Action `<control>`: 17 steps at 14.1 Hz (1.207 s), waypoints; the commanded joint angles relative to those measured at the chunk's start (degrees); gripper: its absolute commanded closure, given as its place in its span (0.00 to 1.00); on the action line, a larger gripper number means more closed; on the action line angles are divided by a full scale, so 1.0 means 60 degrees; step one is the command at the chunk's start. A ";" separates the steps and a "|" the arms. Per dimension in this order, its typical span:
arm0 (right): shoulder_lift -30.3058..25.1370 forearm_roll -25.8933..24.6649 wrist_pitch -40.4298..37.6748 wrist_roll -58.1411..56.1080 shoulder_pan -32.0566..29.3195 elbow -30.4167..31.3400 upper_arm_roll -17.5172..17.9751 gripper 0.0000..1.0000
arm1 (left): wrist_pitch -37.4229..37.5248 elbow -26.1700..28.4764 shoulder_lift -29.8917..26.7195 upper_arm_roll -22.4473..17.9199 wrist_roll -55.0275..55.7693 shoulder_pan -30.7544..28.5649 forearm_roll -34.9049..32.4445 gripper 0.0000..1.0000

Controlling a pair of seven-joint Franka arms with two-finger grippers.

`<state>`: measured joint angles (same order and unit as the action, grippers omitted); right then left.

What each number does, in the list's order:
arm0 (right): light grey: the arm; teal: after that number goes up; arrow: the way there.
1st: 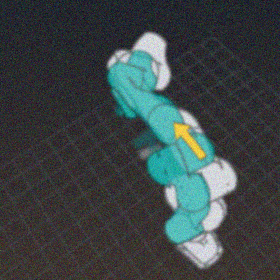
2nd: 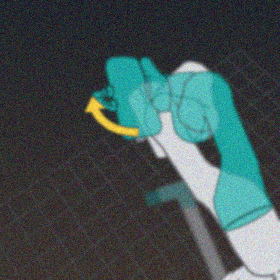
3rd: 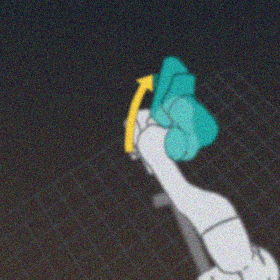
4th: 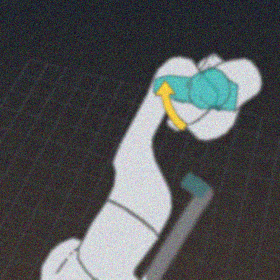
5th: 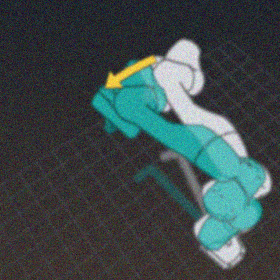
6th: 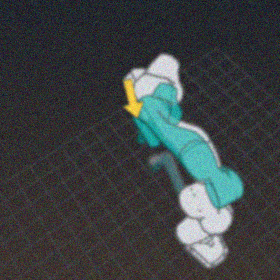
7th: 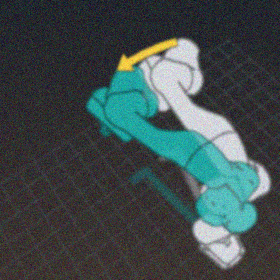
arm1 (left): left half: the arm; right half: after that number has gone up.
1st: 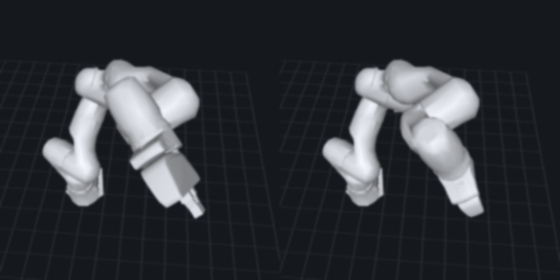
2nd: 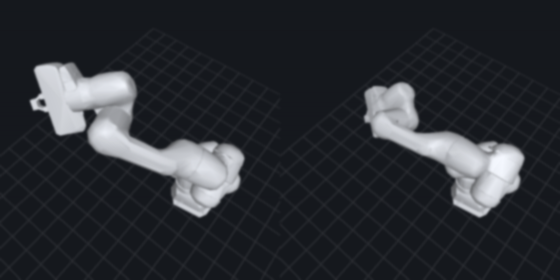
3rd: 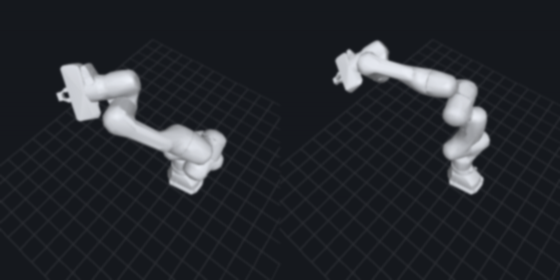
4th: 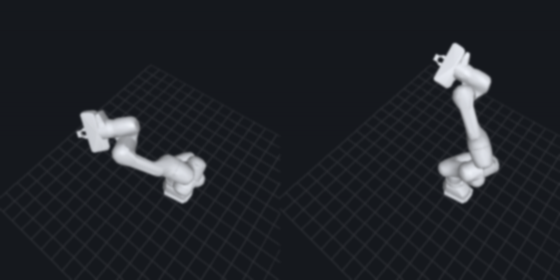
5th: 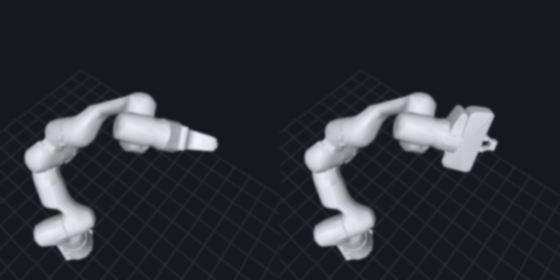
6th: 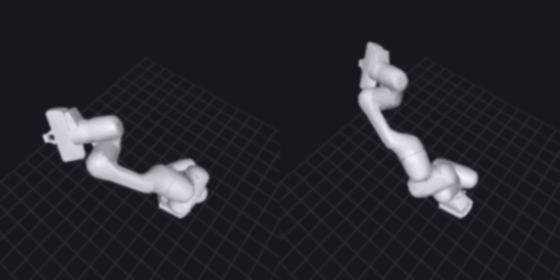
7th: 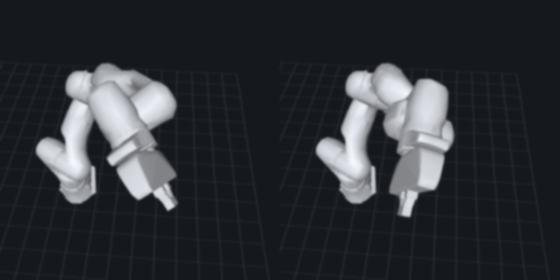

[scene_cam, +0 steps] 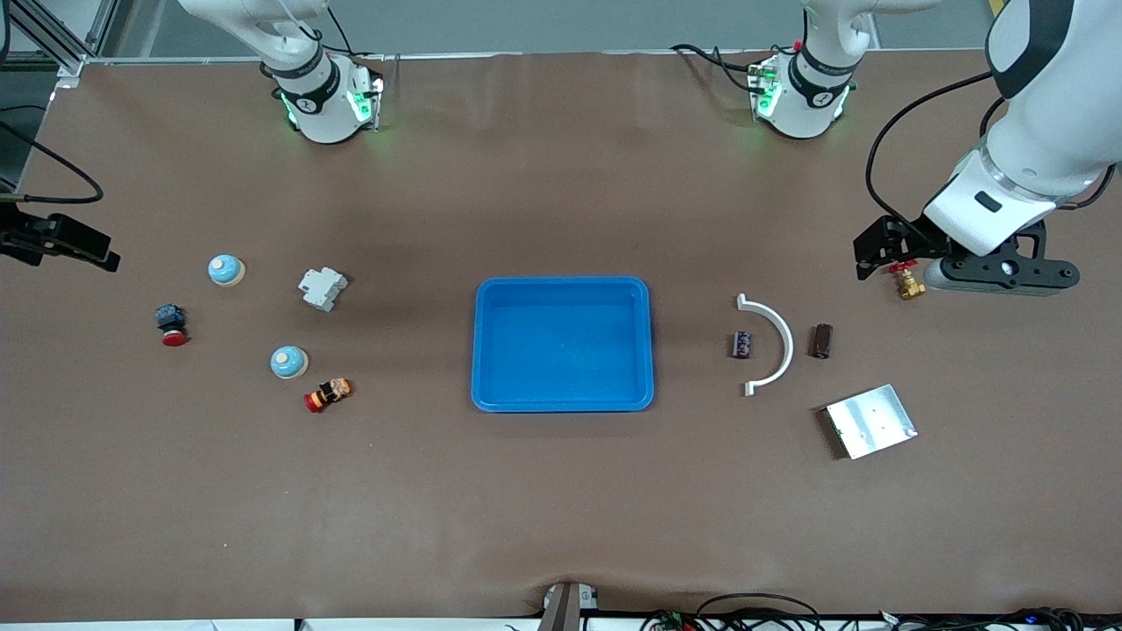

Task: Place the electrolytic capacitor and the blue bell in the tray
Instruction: 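Move the right gripper toward the blue bell while the left gripper reaches the capacitor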

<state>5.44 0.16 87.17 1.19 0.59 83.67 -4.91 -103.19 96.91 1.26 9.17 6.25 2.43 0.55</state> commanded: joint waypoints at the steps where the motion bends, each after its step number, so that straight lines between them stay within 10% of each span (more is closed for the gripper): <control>1: 0.0016 0.0119 -0.0041 0.0036 -0.0055 -0.0029 0.0057 0.00 | 0.0060 -0.0127 0.0010 0.0069 0.0159 0.0004 -0.0121 0.00; 11: 0.0002 0.0090 -0.0144 0.0036 -0.0084 0.0088 0.0057 0.00 | 0.0030 -0.0039 0.0068 0.0215 0.0102 0.0151 -0.0150 0.00; 17: 0.1553 0.0104 0.1038 -0.0095 -0.0493 0.0467 0.0056 0.00 | 0.0045 0.0721 0.0054 0.0435 0.0233 0.0136 -0.0077 0.00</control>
<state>12.08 0.19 90.42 1.17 -0.73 85.66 -5.00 -103.02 99.51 1.80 11.30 6.68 3.28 0.55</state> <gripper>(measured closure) 0.000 0.000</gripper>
